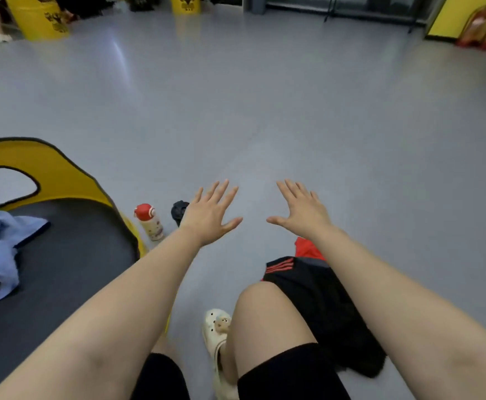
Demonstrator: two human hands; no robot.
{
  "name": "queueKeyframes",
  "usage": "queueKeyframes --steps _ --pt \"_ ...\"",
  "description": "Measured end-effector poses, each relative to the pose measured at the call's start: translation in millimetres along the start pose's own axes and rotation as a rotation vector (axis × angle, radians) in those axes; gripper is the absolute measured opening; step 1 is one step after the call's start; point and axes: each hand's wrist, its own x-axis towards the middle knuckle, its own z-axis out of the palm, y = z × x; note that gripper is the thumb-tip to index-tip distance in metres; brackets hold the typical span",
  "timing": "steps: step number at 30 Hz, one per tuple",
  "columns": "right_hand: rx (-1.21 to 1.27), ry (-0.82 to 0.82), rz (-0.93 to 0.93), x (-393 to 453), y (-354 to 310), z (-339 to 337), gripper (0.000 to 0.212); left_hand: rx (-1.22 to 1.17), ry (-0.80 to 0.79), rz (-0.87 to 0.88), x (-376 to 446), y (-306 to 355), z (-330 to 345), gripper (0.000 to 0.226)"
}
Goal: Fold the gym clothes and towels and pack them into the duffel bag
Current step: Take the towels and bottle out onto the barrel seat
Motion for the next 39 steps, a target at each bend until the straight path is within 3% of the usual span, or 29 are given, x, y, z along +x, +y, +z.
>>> queueKeyframes --steps 13,24,30,35,39 --pt "0.062 -0.167 0.320 -46 156 108 0.090 0.029 -0.275 0.208 73 119 138 0.071" --pt "0.140 -0.317 0.512 -27 231 227 0.091 -0.050 -0.512 0.276 105 161 282 0.077" --pt "0.216 -0.355 0.663 -14 265 289 0.096 -0.212 -0.606 0.093 125 174 343 0.081" --pt "0.328 -0.413 0.855 -16 282 331 0.109 -0.423 -0.668 -0.149 143 179 386 0.100" --pt "0.387 -0.453 0.996 -24 287 360 0.116 -0.533 -0.716 -0.231 151 185 417 0.109"
